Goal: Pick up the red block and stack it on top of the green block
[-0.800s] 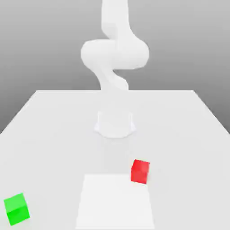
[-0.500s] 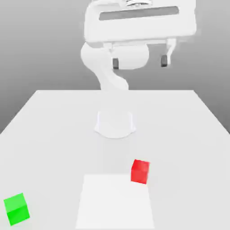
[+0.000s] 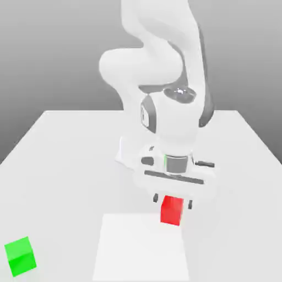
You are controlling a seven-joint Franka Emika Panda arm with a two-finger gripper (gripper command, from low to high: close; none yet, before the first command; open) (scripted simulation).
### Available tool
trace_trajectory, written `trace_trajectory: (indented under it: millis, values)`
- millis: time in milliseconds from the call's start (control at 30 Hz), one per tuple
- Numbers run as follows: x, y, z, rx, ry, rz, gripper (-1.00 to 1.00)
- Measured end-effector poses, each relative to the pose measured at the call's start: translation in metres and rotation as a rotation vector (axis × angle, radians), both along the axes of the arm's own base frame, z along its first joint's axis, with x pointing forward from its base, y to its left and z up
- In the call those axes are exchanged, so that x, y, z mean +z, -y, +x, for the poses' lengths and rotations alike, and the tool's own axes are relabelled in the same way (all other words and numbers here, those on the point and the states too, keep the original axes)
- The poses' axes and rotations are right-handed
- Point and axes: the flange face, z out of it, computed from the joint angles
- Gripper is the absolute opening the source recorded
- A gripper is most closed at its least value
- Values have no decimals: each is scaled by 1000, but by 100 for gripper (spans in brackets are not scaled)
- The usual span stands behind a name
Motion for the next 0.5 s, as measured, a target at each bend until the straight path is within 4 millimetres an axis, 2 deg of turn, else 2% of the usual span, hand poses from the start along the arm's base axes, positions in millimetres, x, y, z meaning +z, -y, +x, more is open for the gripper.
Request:
trace_trajectory:
  millis: [233,500]
  values:
    - [-1,0,0,0,1,0,-100]
    - [56,0,0,1,1,-2,-100]
